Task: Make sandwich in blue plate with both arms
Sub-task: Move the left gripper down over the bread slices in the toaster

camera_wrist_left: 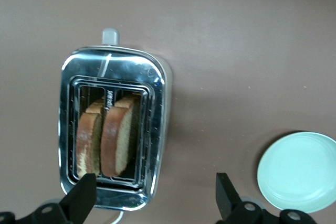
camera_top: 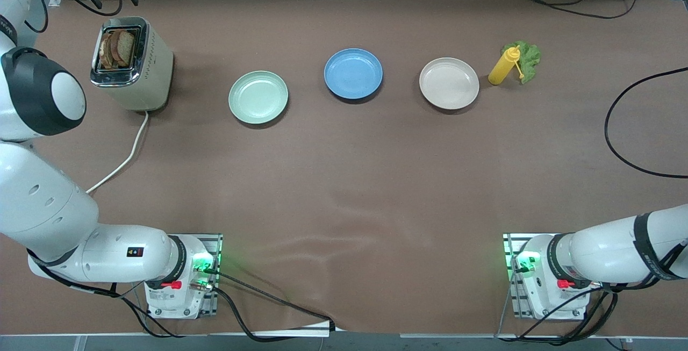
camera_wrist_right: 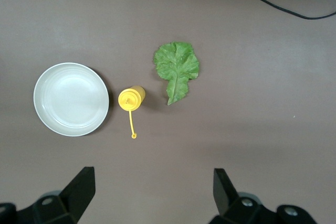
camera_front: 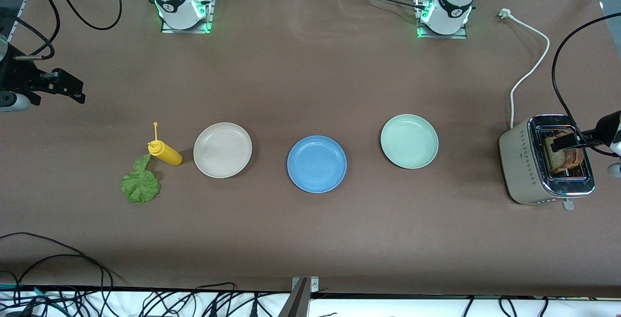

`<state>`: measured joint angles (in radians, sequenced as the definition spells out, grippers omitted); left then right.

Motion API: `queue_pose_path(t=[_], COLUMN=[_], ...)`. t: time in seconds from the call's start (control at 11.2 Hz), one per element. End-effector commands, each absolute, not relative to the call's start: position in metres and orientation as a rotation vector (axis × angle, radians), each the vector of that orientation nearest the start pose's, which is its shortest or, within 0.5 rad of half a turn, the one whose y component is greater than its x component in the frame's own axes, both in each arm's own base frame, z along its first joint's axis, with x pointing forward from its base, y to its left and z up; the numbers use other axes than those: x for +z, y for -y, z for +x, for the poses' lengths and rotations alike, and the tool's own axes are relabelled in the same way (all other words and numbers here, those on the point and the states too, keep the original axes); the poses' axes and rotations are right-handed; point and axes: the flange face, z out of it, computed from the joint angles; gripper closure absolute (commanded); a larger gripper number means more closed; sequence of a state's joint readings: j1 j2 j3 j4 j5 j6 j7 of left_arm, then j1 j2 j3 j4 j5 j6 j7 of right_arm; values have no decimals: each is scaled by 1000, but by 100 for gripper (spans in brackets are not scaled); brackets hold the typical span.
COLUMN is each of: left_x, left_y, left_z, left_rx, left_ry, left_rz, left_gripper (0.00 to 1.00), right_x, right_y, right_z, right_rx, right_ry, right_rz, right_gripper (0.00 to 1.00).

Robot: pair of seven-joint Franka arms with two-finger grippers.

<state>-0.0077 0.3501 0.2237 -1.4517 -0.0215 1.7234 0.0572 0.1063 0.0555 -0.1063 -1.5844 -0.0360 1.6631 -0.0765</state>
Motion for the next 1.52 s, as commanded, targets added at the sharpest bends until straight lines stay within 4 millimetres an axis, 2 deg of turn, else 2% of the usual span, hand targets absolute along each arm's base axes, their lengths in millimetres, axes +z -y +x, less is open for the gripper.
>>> queue_pose_path(t=[0.0,0.18,0.63,0.81,1.25,1.43], left_x=[476,465,454,450,424,416], left_y=[-131,-132,-136,-147,-151,-155], left_z=[658,664,668,669,676,677], left_rx=[89,84,83,61,54,65], left_ry=[185,182,180,172,196,154], left_rz=[-3077,-3072,-3062,-3062,-3109,-3115], left_gripper=[0,0,0,0,0,0], right_x=[601,601,601,599,599,602], right_y=[2,3,3,3,3,1], right_z=[576,576,576,577,577,576], right_rx=[-35,-35,-35,-30,-30,-38], right_ry=[108,108,105,105,103,101], right_rz=[-3188,-3188,-3188,-3189,-3189,-3179], right_gripper=[0,0,0,0,0,0])
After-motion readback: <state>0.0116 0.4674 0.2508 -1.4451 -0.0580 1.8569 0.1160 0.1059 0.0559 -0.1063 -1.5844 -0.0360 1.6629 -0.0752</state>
